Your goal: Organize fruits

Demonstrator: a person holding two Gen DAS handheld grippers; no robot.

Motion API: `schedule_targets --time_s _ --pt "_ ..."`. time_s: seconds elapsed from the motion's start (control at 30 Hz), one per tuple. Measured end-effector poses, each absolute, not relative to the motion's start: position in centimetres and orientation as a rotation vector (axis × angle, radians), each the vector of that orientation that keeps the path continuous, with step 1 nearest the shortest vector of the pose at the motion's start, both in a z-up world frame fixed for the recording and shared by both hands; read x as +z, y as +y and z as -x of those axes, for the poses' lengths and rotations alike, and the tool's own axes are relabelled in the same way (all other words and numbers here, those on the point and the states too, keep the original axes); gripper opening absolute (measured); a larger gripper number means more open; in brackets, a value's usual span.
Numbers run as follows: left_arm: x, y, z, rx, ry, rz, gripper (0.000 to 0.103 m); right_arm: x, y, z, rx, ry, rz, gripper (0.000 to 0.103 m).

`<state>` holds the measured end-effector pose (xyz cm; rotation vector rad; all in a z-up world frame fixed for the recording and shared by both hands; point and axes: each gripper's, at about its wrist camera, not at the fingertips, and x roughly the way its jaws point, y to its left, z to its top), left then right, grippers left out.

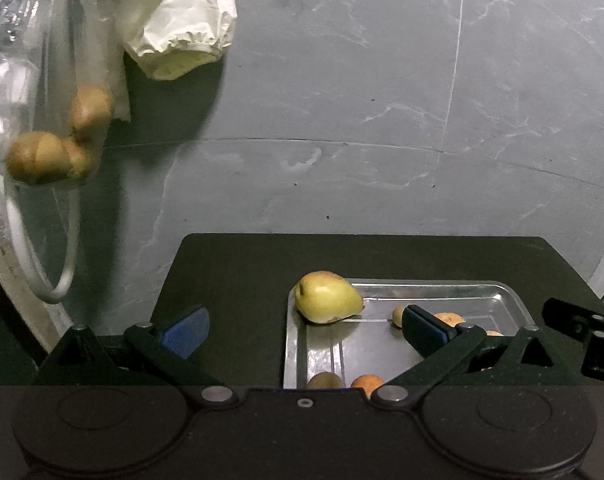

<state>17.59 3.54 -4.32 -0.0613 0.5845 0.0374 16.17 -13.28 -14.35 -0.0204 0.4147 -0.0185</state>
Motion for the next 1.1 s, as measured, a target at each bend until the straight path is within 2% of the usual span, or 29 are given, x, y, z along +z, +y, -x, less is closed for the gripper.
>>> schedule_targets --time_s 1.1 --pt "-2.1 -3.8 -4.6 0.159 0.505 0.047 0.102 -13.1 -18.3 -5.2 0.115 0.362 0.0 0.103"
